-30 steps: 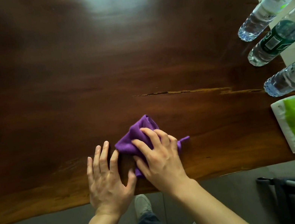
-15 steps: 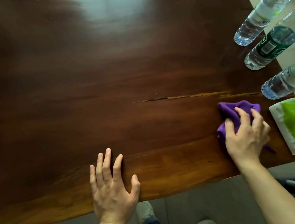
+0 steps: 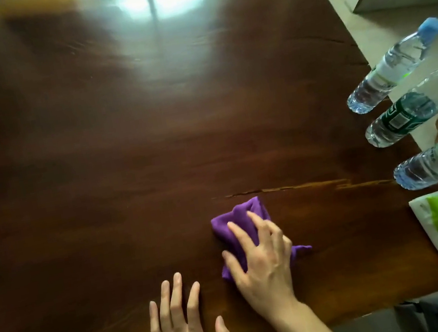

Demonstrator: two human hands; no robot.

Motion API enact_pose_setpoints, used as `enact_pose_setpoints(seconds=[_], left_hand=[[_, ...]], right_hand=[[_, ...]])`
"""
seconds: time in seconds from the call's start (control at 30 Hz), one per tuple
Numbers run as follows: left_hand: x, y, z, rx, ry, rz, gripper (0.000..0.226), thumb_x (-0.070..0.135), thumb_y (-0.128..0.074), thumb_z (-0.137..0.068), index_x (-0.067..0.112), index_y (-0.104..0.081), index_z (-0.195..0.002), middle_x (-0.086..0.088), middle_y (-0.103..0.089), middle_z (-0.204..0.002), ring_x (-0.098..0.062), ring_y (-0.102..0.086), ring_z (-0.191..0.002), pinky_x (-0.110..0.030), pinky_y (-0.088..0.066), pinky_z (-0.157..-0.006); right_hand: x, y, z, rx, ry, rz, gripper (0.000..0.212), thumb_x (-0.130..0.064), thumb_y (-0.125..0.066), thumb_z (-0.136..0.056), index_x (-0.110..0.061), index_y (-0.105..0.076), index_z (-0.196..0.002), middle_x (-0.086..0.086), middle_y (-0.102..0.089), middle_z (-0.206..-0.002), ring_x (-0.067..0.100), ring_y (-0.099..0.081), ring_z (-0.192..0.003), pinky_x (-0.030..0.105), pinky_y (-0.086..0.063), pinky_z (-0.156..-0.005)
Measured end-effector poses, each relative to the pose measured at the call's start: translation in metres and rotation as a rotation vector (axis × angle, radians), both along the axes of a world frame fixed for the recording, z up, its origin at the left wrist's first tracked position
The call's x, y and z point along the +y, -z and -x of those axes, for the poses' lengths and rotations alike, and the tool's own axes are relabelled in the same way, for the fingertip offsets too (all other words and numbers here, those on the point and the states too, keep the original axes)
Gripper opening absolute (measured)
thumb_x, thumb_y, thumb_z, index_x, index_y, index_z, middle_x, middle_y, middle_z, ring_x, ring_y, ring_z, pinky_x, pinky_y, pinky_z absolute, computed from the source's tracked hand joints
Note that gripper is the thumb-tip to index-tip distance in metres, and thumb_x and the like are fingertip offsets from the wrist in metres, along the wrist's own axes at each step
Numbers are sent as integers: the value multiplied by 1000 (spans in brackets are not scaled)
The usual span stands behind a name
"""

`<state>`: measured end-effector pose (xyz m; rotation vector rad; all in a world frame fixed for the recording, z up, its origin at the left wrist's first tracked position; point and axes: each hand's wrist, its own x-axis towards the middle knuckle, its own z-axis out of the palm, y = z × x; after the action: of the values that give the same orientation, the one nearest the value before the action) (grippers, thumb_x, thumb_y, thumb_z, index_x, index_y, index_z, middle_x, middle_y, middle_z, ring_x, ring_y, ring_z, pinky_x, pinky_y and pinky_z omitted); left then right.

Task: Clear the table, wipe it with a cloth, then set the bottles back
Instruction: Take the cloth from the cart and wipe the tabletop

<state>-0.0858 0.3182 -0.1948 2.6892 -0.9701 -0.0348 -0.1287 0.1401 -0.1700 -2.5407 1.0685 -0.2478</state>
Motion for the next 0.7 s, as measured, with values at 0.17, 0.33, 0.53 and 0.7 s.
enact_pose_setpoints(seconds=[0.17, 0.33, 0.53, 0.7], left_hand=[[-2, 4, -2, -13, -8, 15, 78, 50, -60, -61, 23, -51, -134, -11, -47, -152, -21, -21, -153, -53, -27, -116], [-8, -5, -6, -1, -24, 85, 66, 54, -55, -65, 25, -53, -123, -13, -60, -138, -6, -7, -154, -37, -13, -121], [-33, -27, -39, 32, -68, 85, 62, 49, -53, -60, 8, -76, -99, -9, -67, -119, -24, -50, -112, -42, -34, -99], [-82, -46, -93, 97, -67, 41, 61, 48, -48, -77, 11, -64, -124, -10, -57, -137, -28, -46, -130, -56, -34, -109]], right_hand=[[9, -1, 11, -19, -204, -59, 51, -55, -58, -88, -41, -53, -137, -4, -42, -150, 21, -41, -134, 42, -41, -103], [-3, -11, 15, -109, -237, -151, 38, -37, -67, -86, -37, -63, -123, -7, -50, -143, 18, -47, -126, 41, -50, -92], [-38, -34, 17, -338, -38, -388, 32, -28, -72, -82, -34, -73, -113, -18, -54, -132, 4, -47, -124, 14, -34, -105], [-110, -46, 21, -338, 121, -354, 33, -14, -78, -83, -26, -74, -114, -8, -58, -128, 14, -54, -118, 17, -33, -105]])
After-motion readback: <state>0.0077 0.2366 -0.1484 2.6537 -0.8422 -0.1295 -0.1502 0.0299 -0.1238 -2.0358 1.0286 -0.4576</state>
